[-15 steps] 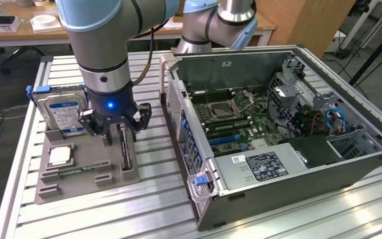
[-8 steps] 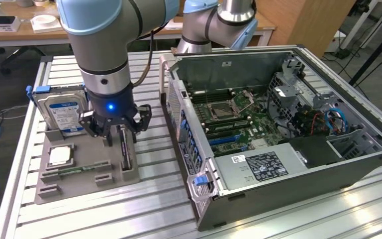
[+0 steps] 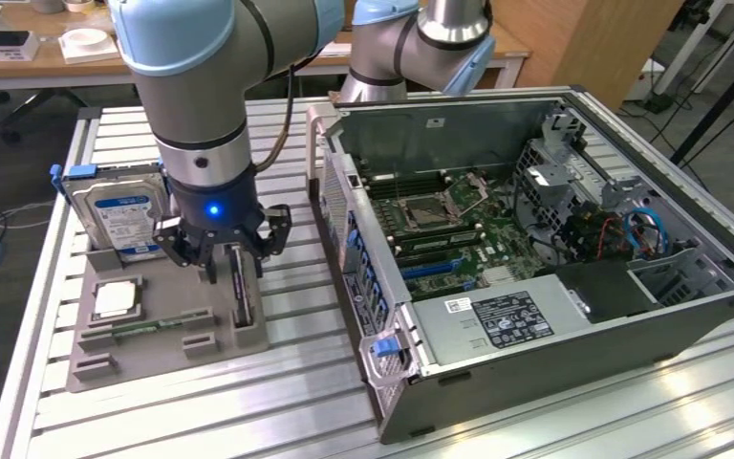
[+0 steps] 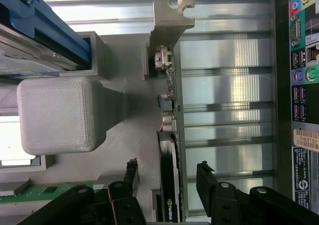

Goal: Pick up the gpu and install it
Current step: 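Pick up the gpu and move the gpu toward the slot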

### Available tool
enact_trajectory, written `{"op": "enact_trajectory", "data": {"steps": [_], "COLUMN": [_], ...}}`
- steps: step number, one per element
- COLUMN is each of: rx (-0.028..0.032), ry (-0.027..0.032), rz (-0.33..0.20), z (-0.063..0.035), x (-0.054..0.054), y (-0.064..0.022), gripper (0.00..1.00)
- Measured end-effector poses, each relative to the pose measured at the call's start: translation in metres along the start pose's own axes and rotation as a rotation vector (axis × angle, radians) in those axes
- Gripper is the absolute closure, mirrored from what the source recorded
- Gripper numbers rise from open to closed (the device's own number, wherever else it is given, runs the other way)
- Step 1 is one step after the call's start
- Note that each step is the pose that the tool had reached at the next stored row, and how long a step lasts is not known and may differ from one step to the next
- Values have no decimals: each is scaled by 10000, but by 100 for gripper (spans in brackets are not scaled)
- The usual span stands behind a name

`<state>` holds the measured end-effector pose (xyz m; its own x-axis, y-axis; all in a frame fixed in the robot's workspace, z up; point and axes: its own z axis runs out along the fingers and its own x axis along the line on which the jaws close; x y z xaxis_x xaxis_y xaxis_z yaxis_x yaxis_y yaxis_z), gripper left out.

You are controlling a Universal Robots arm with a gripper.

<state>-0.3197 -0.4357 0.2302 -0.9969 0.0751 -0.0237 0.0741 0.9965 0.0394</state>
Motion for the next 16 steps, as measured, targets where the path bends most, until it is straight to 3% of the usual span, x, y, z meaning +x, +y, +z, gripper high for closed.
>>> {"op": "enact_trajectory", "data": {"steps": [16], "rx": [0], "ry": [-1], "rz": [0], "z": [9], "x": [0], "y": [0], "gripper": [41]}}
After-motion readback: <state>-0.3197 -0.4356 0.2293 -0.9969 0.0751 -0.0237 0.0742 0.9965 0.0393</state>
